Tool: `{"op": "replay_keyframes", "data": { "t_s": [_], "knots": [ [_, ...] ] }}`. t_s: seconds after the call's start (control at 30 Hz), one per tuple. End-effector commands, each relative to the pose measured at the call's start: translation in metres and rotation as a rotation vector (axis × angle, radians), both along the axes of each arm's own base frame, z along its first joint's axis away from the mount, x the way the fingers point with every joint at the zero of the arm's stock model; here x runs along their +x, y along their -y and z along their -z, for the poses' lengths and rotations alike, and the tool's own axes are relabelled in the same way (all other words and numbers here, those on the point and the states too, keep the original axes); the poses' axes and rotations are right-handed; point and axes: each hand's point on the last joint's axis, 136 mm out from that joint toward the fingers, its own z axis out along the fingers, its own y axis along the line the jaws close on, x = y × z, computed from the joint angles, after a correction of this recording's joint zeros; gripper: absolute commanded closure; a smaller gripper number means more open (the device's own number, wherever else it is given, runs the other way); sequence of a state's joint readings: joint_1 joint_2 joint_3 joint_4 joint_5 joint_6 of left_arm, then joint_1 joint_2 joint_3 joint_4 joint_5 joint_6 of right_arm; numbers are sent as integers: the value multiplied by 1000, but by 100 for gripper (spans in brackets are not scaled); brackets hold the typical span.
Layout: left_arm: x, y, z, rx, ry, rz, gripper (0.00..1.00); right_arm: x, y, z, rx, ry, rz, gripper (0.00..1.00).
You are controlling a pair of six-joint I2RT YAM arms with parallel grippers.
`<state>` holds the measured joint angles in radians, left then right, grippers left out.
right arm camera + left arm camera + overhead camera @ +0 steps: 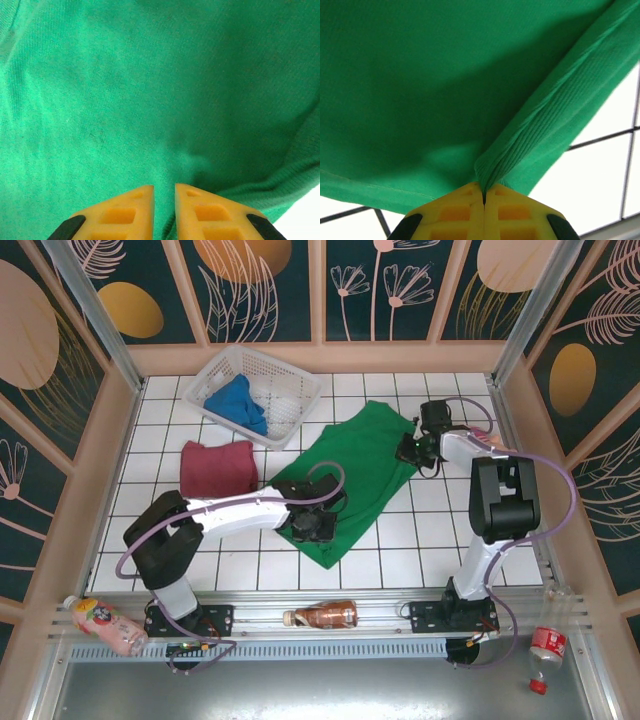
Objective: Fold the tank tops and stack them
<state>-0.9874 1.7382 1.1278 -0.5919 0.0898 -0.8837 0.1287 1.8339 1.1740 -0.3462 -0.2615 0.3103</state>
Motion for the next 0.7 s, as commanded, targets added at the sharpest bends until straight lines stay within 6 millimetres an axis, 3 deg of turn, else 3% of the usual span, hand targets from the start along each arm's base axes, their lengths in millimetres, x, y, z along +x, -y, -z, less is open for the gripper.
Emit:
{"op": "replay_keyframes", "data": {
  "t_s": [0.0, 0.37, 0.53, 0.67],
  "knots": [
    [2, -15, 8, 87, 8, 19, 100, 6, -12, 0, 46, -4, 3, 81],
    [0, -36, 22, 175, 3, 3, 100, 20, -7, 16, 49, -2, 39, 81],
    [0, -47, 28, 233, 9, -2, 100, 24, -2, 21, 34, -4, 45, 73],
    [0, -45, 31, 236, 4, 6, 91, 27, 2, 17, 20, 9, 38, 69]
  ]
}}
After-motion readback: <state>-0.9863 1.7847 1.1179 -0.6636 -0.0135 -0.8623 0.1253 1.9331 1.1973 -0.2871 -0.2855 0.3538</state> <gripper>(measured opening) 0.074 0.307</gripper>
